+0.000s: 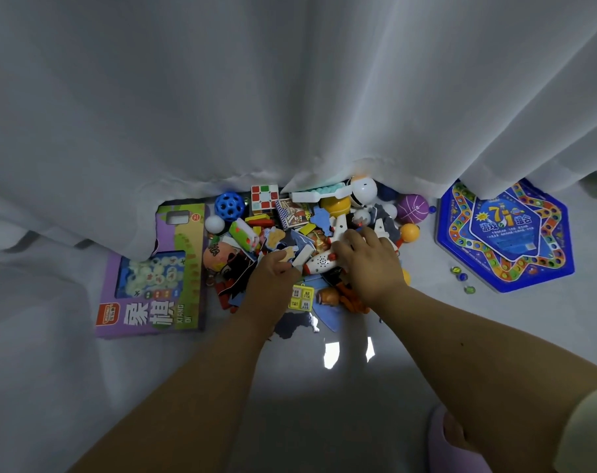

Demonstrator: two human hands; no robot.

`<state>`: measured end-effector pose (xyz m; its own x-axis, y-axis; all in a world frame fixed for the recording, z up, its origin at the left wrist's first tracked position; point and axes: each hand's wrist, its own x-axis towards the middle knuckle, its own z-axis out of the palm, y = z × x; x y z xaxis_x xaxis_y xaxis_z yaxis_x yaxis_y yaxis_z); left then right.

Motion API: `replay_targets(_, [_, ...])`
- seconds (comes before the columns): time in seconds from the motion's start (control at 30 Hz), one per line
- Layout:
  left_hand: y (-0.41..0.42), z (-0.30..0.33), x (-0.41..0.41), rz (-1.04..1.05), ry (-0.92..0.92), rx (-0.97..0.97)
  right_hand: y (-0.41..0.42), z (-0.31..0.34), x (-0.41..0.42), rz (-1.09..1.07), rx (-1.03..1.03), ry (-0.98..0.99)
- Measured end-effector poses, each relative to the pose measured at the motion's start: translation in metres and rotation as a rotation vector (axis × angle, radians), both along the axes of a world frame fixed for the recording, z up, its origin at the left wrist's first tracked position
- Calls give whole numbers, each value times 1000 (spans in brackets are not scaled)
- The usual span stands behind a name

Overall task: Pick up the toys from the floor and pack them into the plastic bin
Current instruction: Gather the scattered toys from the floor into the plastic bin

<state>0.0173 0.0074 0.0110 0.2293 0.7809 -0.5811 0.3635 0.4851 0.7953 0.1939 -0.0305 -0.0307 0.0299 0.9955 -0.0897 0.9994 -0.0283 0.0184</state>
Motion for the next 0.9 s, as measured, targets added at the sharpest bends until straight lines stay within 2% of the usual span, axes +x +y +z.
replay_targets(0.17, [-1, 2, -1, 100, -44, -163, -7, 3, 1, 42, 36, 98])
replay_targets(0.37, [0, 16, -3, 87, -194, -318, -8, 16, -5, 85, 115, 186])
replay_targets(0.5, [3, 17, -5, 248, -364, -491, -6, 25, -18, 275, 219, 241])
replay_targets(0.63, [6, 21, -9, 161, -483, -520, -9, 31, -33, 414, 276, 455])
replay_targets(0.77, [2, 15, -16, 213, -554, -489, -14, 30, -26, 292, 242, 598])
replay_targets(0.9, [1, 3, -29, 333, -504, -486, -9, 21, -7, -110, 227, 537])
